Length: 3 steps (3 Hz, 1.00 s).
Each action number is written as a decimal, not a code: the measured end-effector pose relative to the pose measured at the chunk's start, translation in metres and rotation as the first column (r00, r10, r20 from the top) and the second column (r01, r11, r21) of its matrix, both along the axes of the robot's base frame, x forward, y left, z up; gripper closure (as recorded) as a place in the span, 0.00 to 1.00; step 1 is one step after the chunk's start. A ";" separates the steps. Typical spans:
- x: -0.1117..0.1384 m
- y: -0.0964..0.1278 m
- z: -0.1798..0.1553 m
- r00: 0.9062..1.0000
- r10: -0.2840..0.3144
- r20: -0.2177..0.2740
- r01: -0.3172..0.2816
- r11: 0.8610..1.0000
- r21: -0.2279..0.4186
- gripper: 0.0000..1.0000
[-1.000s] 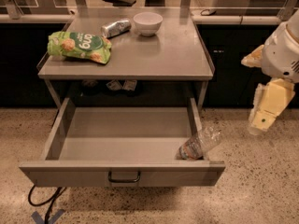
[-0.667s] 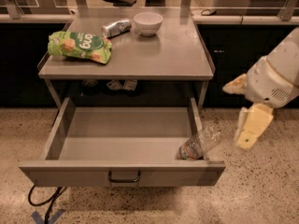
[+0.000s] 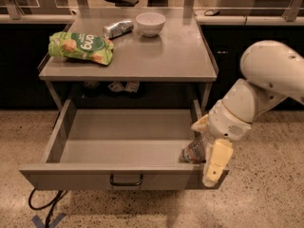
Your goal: Pick water bottle from top drawer and place on counter
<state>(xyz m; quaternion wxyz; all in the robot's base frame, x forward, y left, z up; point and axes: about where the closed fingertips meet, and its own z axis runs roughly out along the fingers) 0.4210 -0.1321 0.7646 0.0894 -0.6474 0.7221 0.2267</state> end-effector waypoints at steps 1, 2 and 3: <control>0.001 0.023 -0.032 1.000 0.012 -0.023 -0.013 0.999 -0.052 0.00; 0.001 0.024 -0.034 1.000 0.006 -0.024 -0.007 0.998 -0.058 0.00; 0.014 0.014 -0.014 0.994 -0.071 0.082 0.080 0.990 -0.113 0.00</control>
Offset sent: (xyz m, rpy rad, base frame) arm 0.0003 0.0211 -0.0288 -0.0460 0.0212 0.0129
